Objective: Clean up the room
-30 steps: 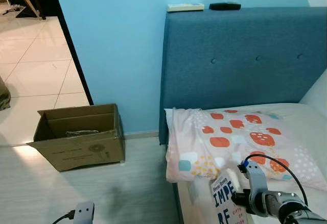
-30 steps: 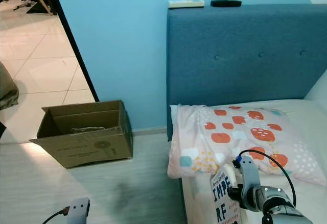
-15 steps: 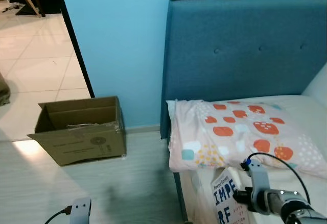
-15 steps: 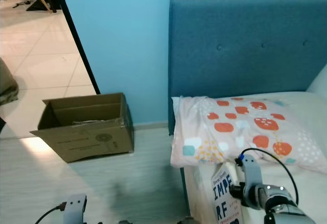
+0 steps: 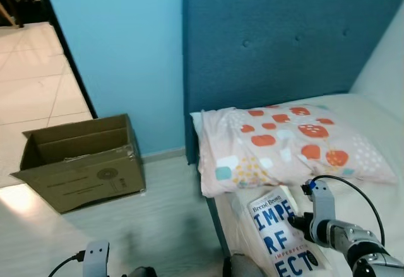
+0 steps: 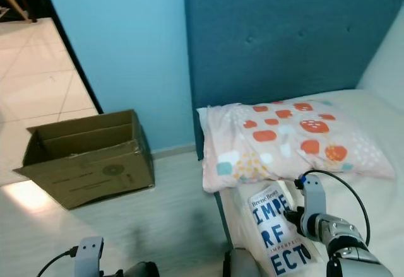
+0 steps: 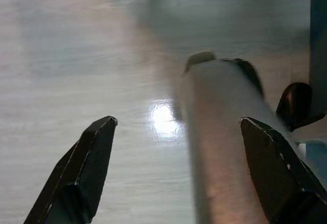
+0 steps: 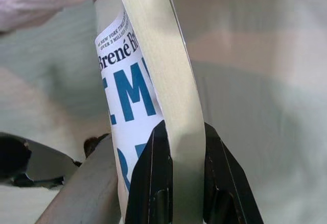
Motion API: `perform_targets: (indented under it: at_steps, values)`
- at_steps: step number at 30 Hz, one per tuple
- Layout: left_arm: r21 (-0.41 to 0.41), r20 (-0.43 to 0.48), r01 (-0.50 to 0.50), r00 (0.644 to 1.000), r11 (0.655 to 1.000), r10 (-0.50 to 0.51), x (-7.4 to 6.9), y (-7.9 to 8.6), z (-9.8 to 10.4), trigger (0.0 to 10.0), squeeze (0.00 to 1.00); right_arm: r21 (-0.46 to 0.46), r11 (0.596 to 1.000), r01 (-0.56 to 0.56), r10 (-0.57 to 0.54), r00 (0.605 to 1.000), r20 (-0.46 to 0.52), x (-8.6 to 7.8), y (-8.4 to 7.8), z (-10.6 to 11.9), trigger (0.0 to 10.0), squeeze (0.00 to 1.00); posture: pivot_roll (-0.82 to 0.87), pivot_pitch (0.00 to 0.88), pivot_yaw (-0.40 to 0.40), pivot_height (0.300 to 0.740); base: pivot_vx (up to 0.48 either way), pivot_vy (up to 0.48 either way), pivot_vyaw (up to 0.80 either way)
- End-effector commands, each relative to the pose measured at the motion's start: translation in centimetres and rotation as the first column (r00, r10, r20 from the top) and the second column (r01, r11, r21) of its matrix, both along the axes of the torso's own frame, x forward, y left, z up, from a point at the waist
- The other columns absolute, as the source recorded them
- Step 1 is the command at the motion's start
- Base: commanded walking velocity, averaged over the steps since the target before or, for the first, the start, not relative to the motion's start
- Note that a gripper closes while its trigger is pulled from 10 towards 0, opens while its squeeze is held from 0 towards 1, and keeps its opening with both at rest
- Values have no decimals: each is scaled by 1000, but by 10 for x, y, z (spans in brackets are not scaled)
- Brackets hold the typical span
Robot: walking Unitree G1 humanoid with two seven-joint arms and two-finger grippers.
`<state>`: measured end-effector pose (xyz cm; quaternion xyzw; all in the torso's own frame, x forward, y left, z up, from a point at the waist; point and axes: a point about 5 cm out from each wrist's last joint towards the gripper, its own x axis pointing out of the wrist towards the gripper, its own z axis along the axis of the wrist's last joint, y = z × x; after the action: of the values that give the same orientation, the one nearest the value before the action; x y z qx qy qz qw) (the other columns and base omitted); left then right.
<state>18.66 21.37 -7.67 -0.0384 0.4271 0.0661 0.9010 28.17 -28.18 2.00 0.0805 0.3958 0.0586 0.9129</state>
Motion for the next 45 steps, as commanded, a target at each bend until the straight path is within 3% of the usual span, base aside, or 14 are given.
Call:
perform_targets:
  at_steps: [1, 5, 7, 10, 17, 25, 29, 33, 34, 35, 39, 43, 44, 45]
  values:
    - [-3, -51, 12, 999, 1000, -12, -12, 1, -6, 10000, 0, 63, 998, -6, 10, 998, -56, -10, 12, -15, 10000, 0, -58, 179, 23, 631, 0, 0, 0]
    - [0, -54, 18, 998, 1000, -18, -13, 1, -6, 10000, 0, 21, 999, -32, 33, 997, -67, -9, 13, -15, 10000, 0, -52, 188, 27, 631, 0, 0, 0]
    - [4, -60, 23, 998, 1000, -23, -16, 3, -7, 10000, 0, -101, 994, -43, 38, 998, -56, -4, 10, -12, 10000, 0, -46, 199, 29, 631, 0, 0, 0]
    - [7, -65, 26, 998, 1000, -25, -18, 4, -8, 10000, 0, -157, 986, -59, 54, 998, -38, 1, 9, -8, 10000, 0, -43, 205, 31, 631, 0, 0, 0]
    - [19, -86, 41, 996, 999, -39, -28, 11, -11, 10000, 0, -310, 924, -223, 226, 974, -28, 15, 22, -1, 10000, 0, -17, 243, 44, 631, 0, 0, 0]
    - [25, -91, 48, 995, 999, -46, -31, 13, -11, 10000, 0, -336, 927, -168, 186, 982, 20, 22, 23, 5, 10000, 0, -5, 252, 48, 631, 0, 0, 0]
    - [34, -97, 56, 994, 998, -52, -35, 18, -11, 10000, 0, -356, 931, -83, 111, 992, 60, 26, 19, 9, 10000, 0, 10, 258, 51, 631, 0, 0, 0]
    - [35, -98, 58, 994, 998, -54, -36, 18, -11, 10000, 0, -362, 928, -91, 118, 992, 53, 23, 17, 8, 10000, 0, 10, 258, 51, 631, 0, 0, 0]
    - [34, -99, 59, 993, 998, -56, -36, 18, -12, 10000, 0, -376, 922, -89, 117, 992, 52, 23, 15, 8, 10000, 992, 6, 255, 52, 631, 0, 0, 0]
    - [34, -100, 60, 993, 998, -57, -36, 18, -12, 10000, 0, -388, 918, -84, 113, 992, 53, 23, 13, 9, 10000, 1000, 6, 255, 52, 631, 0, 0, 0]
    - [32, -102, 63, 993, 998, -59, -37, 17, -12, 10000, 0, -409, 910, -64, 97, 994, 60, 23, 8, 11, 10000, 1000, 2, 254, 52, 631, 0, 0, 0]
    - [29, -104, 65, 993, 997, -62, -37, 15, -13, 10000, 0, -478, 876, -58, 98, 993, 59, 23, 1, 14, 10000, 1000, 0, 252, 52, 631, 0, 0, 0]
    - [29, -104, 65, 993, 997, -62, -37, 15, -13, 10000, 0, -505, 860, -64, 107, 993, 55, 23, -1, 15, 10000, 463, 0, 251, 51, 631, 0, 0, 0]
    - [28, -104, 66, 993, 997, -62, -37, 15, -13, 10000, 0, -523, 850, -66, 111, 992, 55, 24, -2, 16, 10000, 0, -2, 250, 52, 631, 0, 0, 0]
